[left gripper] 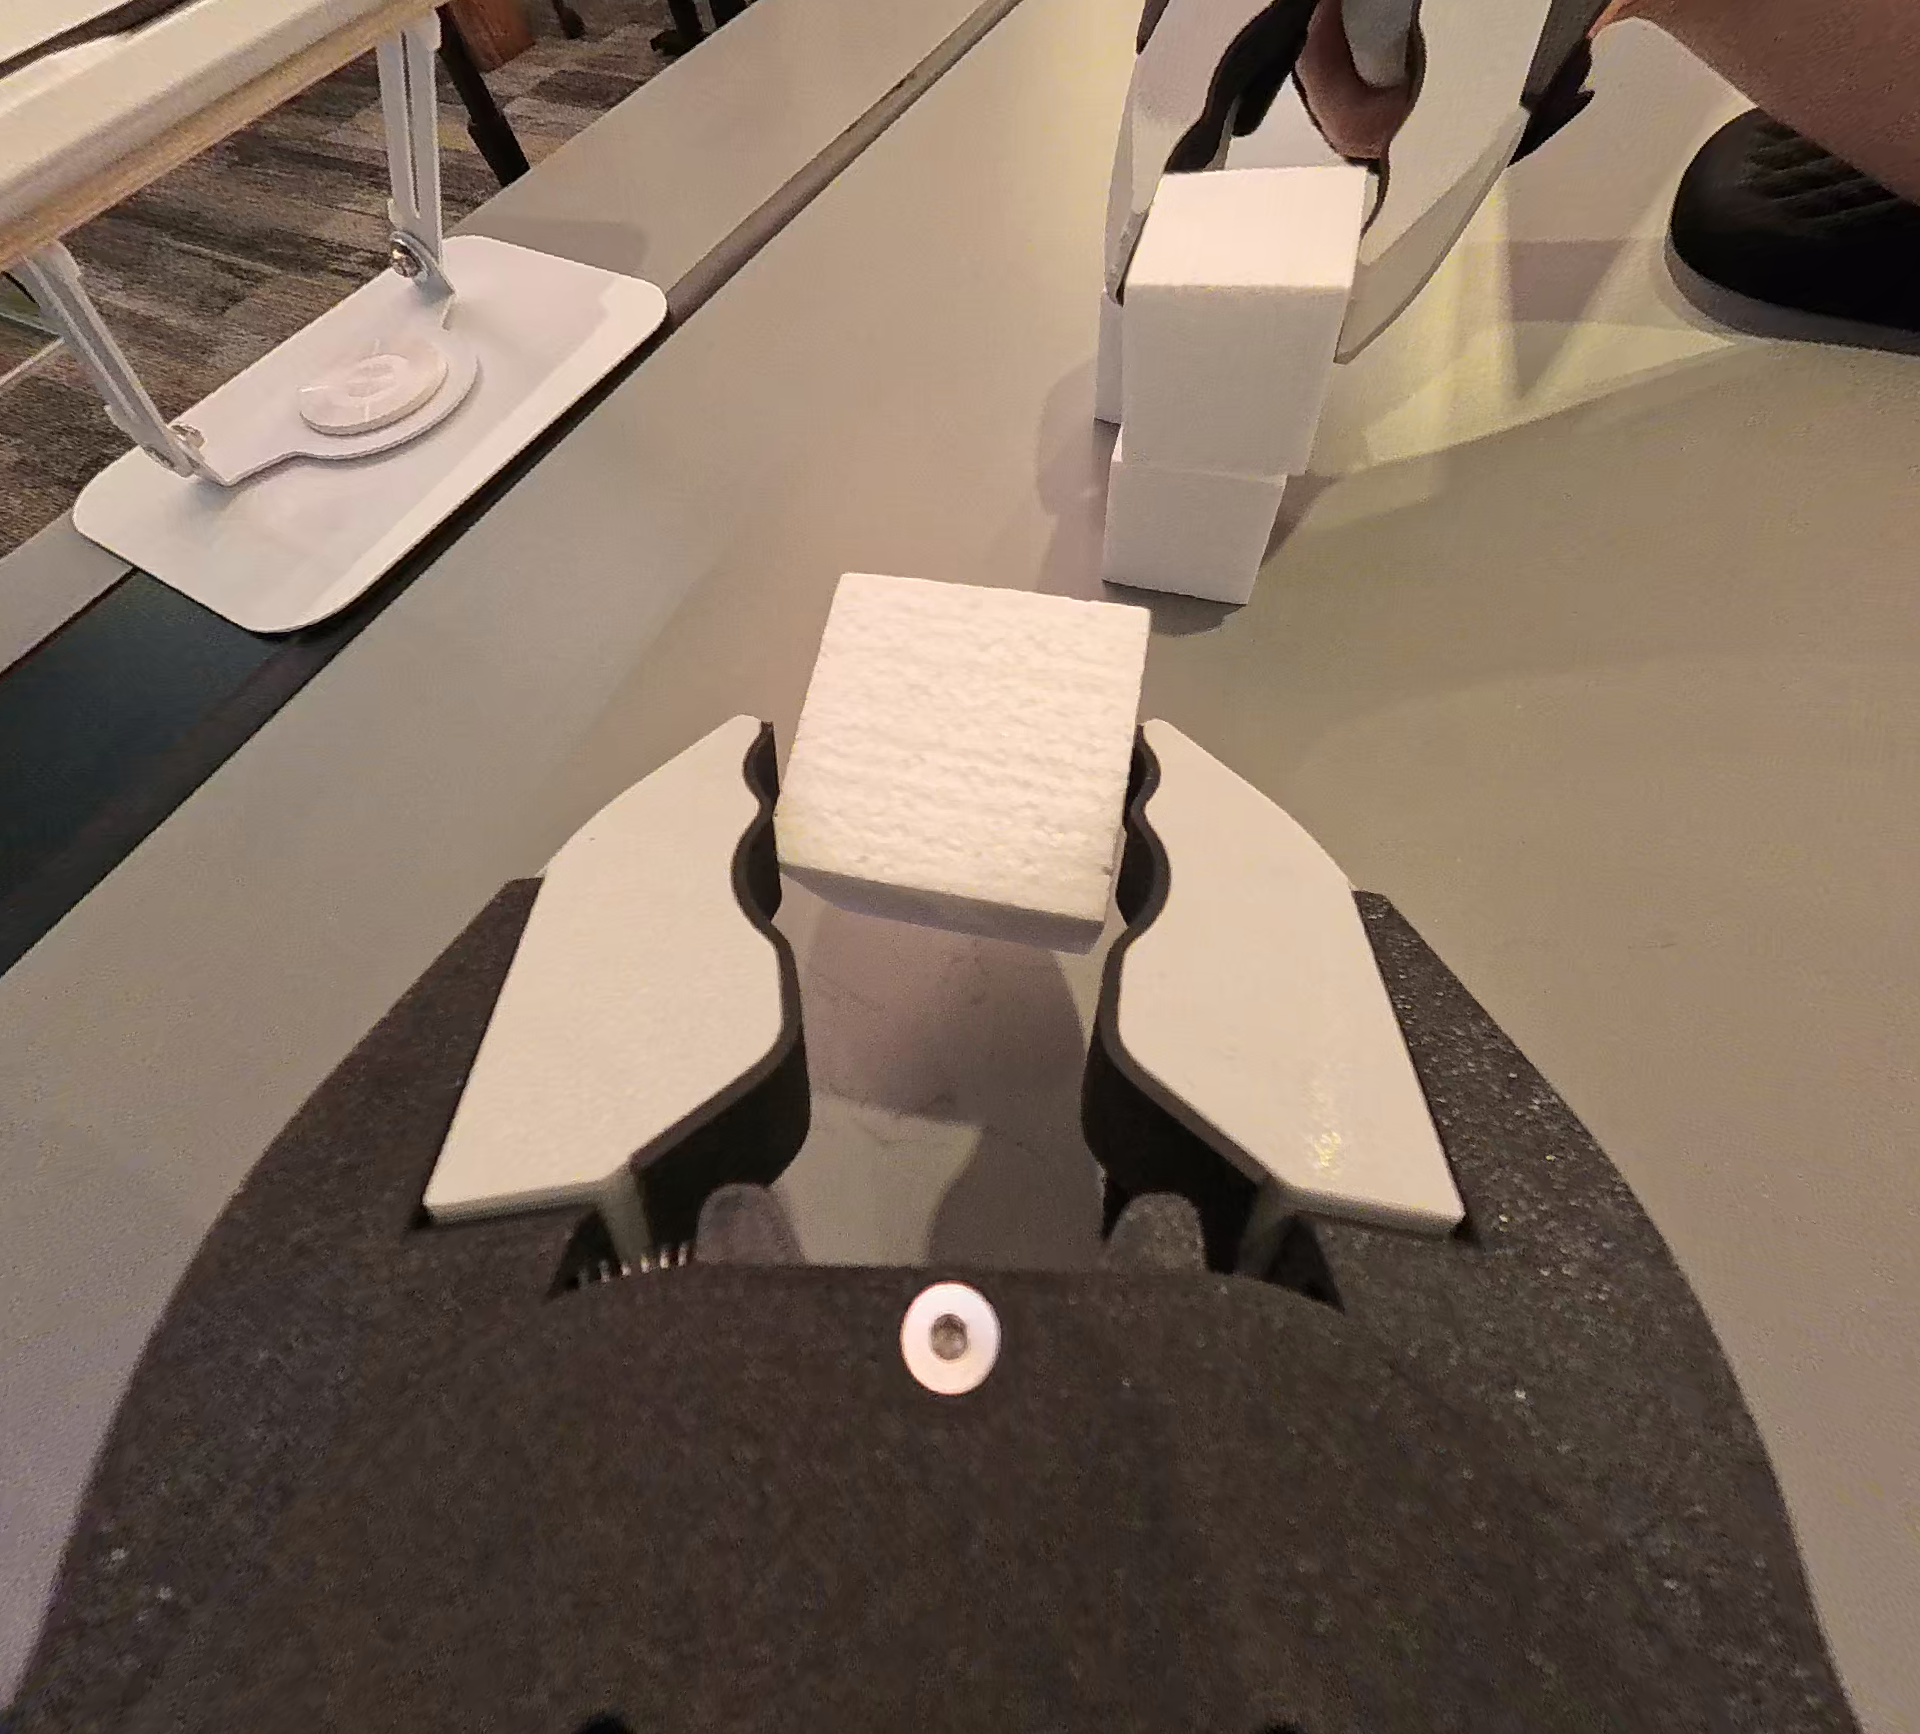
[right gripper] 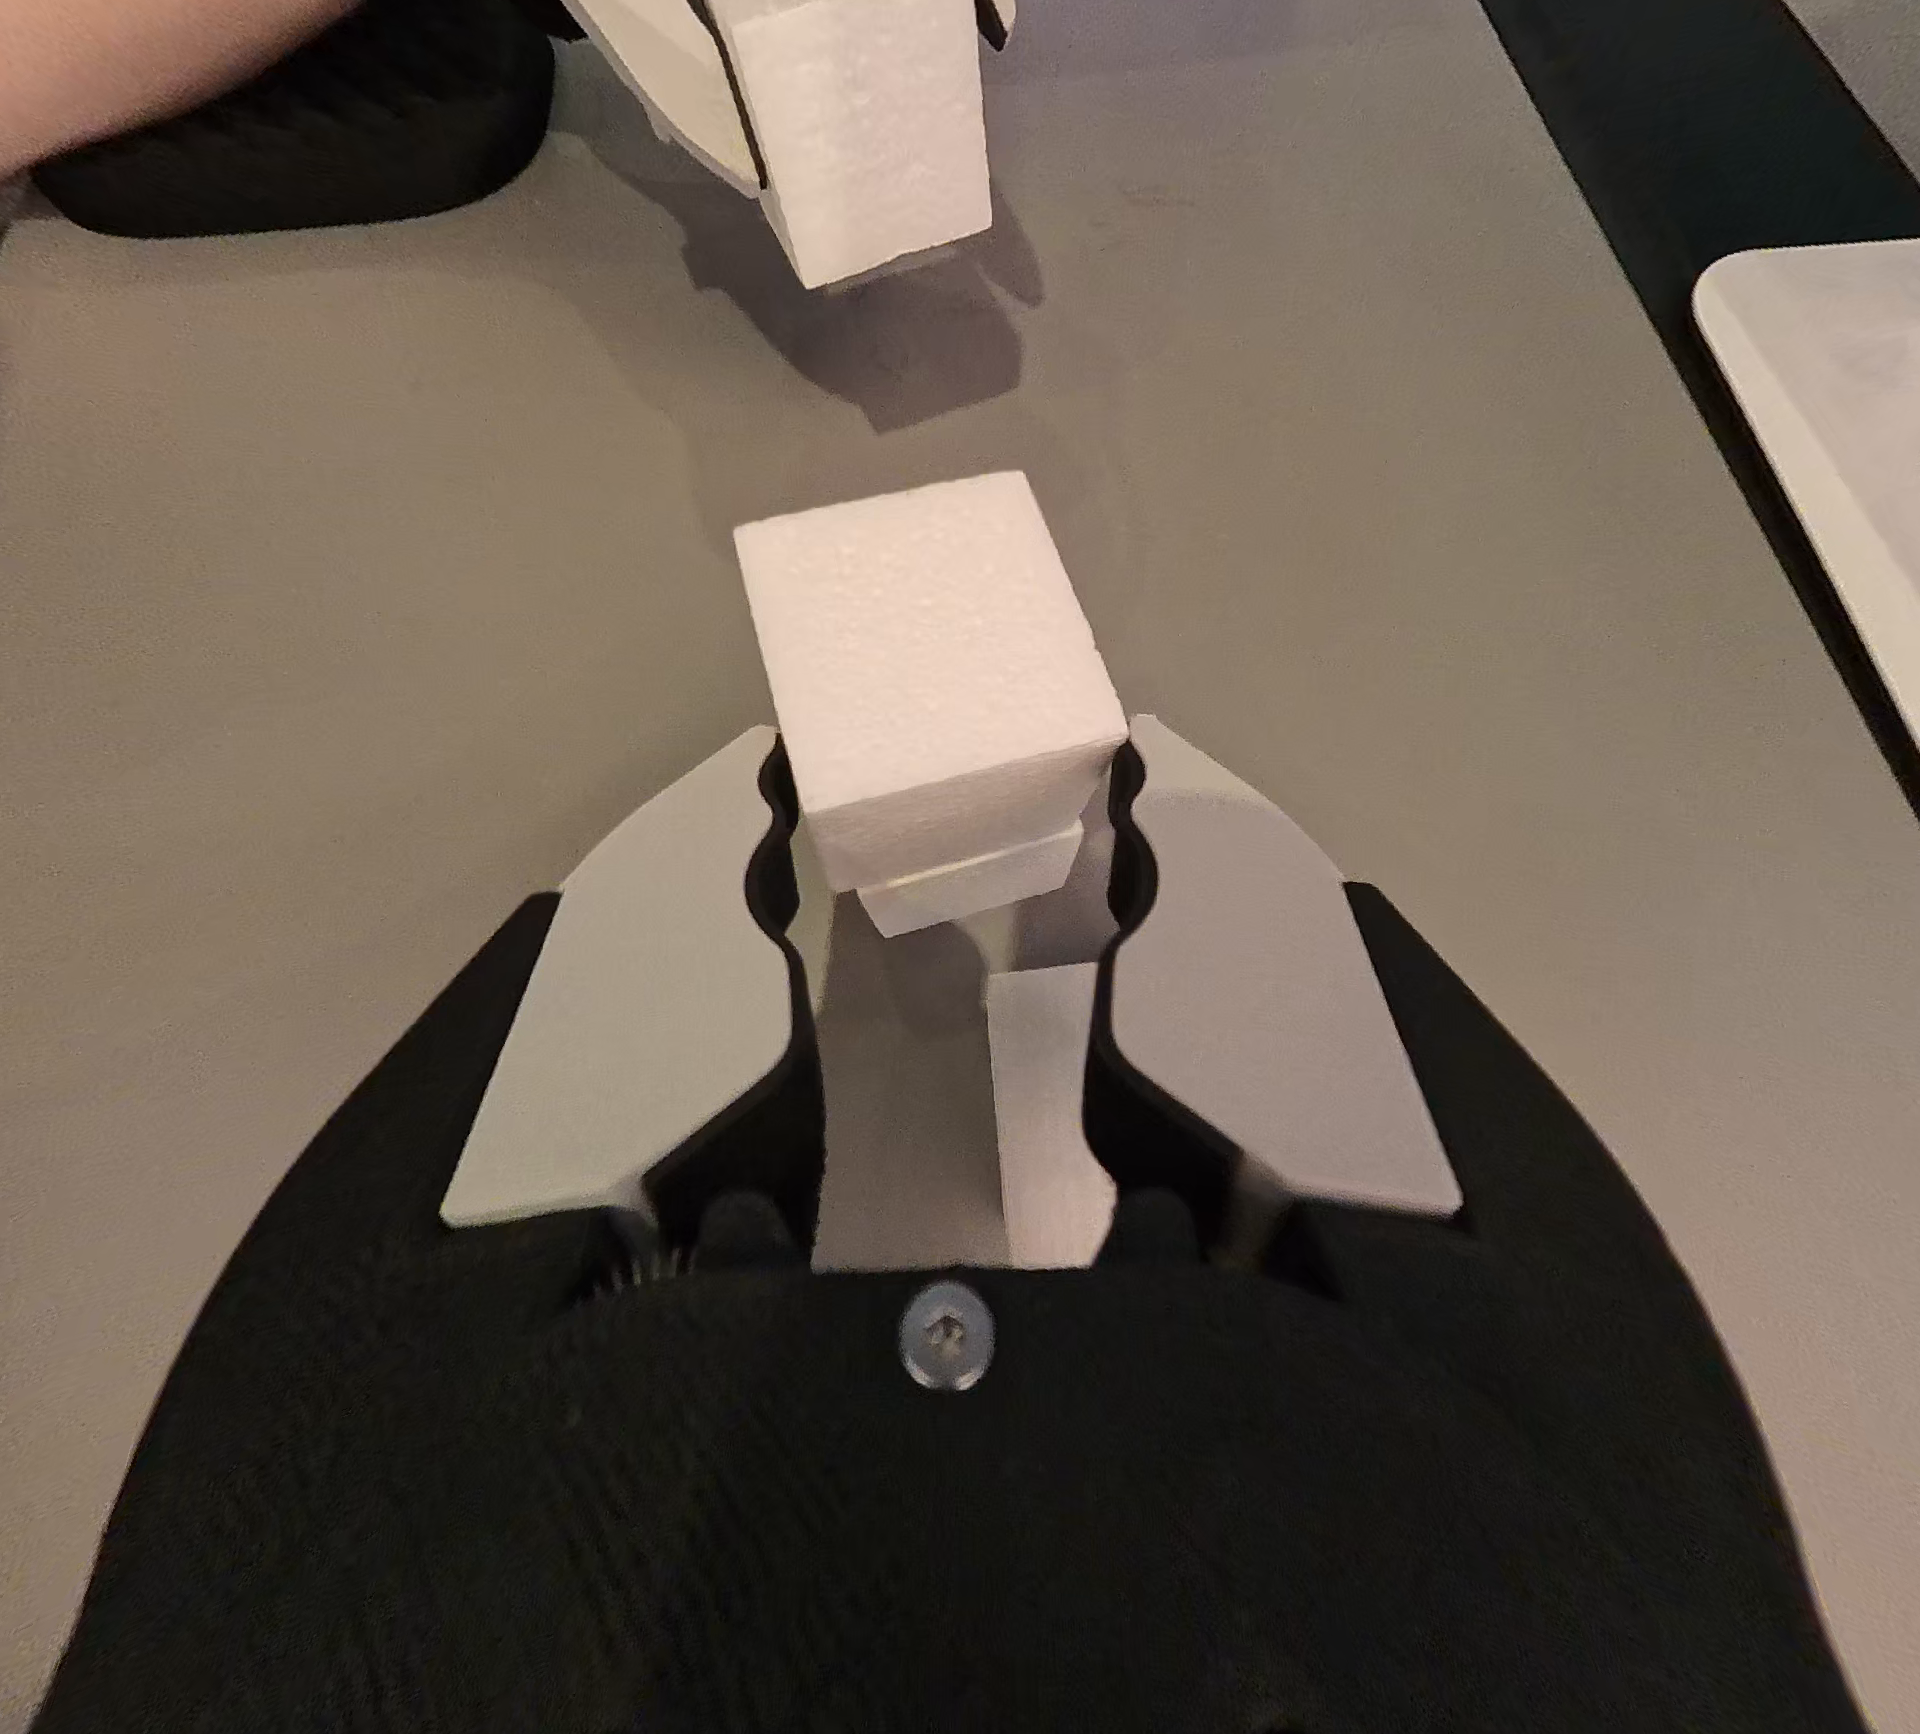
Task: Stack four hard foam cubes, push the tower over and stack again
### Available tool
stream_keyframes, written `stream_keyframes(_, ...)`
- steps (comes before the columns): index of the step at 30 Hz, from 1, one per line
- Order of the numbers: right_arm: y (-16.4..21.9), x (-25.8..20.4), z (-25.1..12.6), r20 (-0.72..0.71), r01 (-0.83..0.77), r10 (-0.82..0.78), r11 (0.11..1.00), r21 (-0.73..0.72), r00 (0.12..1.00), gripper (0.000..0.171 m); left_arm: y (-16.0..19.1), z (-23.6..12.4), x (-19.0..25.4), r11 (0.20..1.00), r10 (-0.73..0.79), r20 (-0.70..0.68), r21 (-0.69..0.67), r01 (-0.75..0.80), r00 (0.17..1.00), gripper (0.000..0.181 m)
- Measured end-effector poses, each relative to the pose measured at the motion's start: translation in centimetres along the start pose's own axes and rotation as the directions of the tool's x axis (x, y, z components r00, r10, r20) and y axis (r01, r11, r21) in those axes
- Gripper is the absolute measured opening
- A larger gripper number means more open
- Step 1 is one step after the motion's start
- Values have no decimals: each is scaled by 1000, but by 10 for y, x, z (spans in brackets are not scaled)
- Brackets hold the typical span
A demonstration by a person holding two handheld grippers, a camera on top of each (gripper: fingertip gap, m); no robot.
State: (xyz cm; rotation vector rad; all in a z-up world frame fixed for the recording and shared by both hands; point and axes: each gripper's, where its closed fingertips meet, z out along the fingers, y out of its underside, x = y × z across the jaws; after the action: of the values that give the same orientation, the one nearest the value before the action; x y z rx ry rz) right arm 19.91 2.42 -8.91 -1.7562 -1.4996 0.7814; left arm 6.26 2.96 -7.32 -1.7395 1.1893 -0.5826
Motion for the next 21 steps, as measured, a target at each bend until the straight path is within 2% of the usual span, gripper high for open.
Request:
stream_keyframes(11,2,2,1,-21,28,-28,1000,-15,999,59,4,5,5,999,18,-11,-30,-18,1000,63)
stream_keyframes(12,3,2,2,-25,29,-30,999,-20,999,62,4,5,5,999,18,-12,-31,-18,1000,63)
stream_keyframes(14,3,1,0,-21,47,-48,999,-18,999,77,4,6,6,999,16,-15,-28,-16,1000,63)
stream_keyframes(15,2,0,-3,-15,64,-64,998,-17,998,78,2,6,7,1000,11,-16,-23,-11,1000,63)
stream_keyframes(17,4,3,-16,-22,87,-87,996,-3,996,79,-6,4,9,1000,-12,-19,-4,12,1000,63)
stream_keyframes(21,18,24,-43,-68,13,-9,999,51,998,79,-43,4,15,994,-99,-2,49,99,995,63)
